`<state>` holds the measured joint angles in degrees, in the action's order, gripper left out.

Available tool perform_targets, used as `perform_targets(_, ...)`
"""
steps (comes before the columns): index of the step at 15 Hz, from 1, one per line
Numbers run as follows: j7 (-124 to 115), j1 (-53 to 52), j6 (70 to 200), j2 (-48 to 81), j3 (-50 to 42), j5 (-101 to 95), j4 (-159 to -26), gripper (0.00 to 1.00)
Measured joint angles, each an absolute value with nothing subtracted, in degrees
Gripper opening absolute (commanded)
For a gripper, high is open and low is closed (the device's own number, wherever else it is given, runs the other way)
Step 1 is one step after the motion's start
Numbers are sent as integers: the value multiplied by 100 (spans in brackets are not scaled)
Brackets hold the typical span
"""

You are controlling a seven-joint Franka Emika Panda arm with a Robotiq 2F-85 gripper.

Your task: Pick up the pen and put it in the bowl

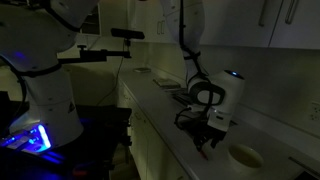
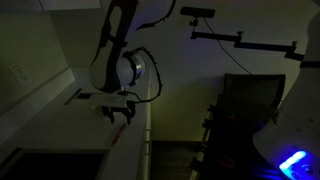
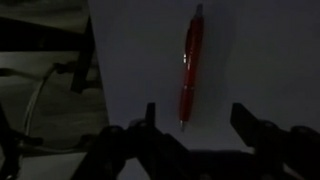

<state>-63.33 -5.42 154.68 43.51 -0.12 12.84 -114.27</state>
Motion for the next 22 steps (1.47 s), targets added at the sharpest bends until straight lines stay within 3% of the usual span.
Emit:
perform_targets(2, -6333, -565, 15456, 4523, -12, 1335, -11273, 49)
perform_targets(3, -6333, -579, 15456, 4584, -12, 1363, -11224, 26)
perform_targets(5, -6333, -600, 15456, 4677, -12, 1432, -11166, 21)
perform_targets(8, -6333, -625, 15456, 4772, -12, 1482, -11092, 0)
perform_targets(17, -6333, -902, 15455, 4766, -221, 1470, -10994, 4)
perform_targets(22, -6464, -1436, 15447, 4132, -853, 1407, -11291, 4)
